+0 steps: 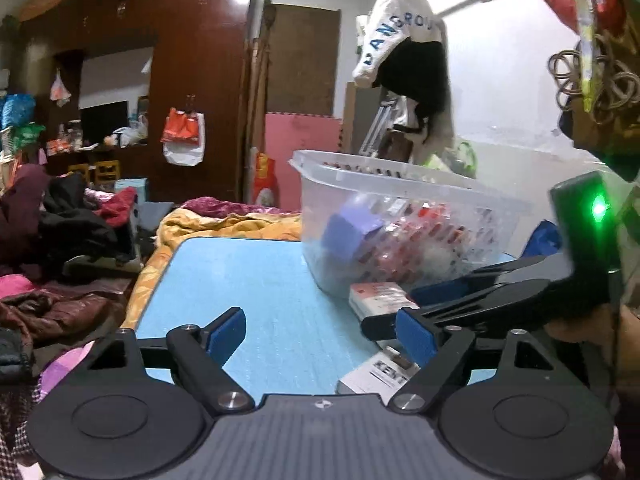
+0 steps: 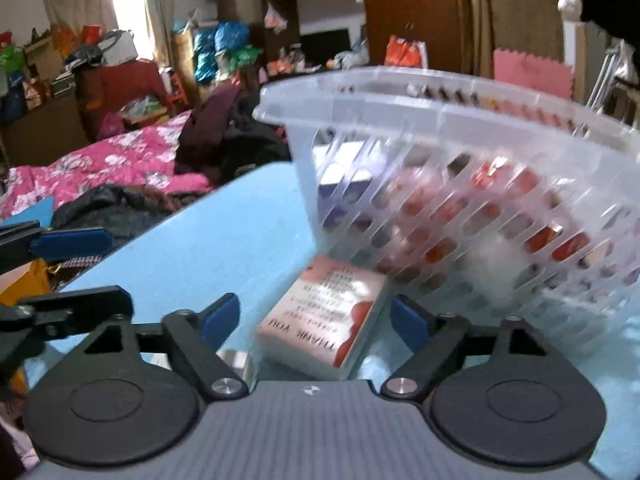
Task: Organize objects
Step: 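Grasp KENT pack with left tool while right grasps THANK YOU box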
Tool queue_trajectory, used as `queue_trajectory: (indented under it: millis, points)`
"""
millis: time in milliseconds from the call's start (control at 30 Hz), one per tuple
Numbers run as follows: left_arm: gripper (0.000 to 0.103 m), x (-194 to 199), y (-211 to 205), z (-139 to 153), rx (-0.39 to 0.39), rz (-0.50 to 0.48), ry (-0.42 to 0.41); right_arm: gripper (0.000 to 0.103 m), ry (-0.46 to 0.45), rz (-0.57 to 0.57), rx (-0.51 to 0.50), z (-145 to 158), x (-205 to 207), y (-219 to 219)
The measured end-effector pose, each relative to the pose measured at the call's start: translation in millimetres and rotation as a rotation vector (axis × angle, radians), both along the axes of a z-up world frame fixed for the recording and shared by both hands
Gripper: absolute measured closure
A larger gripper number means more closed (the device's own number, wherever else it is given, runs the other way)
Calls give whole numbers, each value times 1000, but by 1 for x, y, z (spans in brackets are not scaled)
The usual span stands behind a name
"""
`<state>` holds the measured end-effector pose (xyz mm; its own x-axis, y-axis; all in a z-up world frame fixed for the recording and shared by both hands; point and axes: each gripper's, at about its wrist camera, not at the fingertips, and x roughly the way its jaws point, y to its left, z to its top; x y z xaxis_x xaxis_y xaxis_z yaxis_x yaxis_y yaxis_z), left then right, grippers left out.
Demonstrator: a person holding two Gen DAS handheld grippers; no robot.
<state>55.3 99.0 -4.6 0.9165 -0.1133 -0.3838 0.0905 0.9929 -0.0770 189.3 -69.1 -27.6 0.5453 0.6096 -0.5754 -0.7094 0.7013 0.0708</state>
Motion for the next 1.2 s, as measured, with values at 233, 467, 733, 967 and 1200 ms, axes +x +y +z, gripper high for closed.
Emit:
queue_trajectory:
  millis: [233, 467, 733, 967, 1200]
  points:
    - [18, 14, -34, -24, 114, -73, 86, 39, -100, -69, 29, 4, -33, -62]
    - [20, 30, -60, -41, 165, -85, 155, 39, -113, -182, 66, 2, -40, -137]
    - [35, 21, -66, -43, 163, -41, 129, 39, -72, -183, 62, -7, -30, -147]
    - [33, 13, -74, -44, 186, -85, 107, 39, -40, -184, 83, -14, -26, -154]
    - [36, 11, -74, -41, 153, -78, 81, 40, -48, -193, 85, -14, -28, -155]
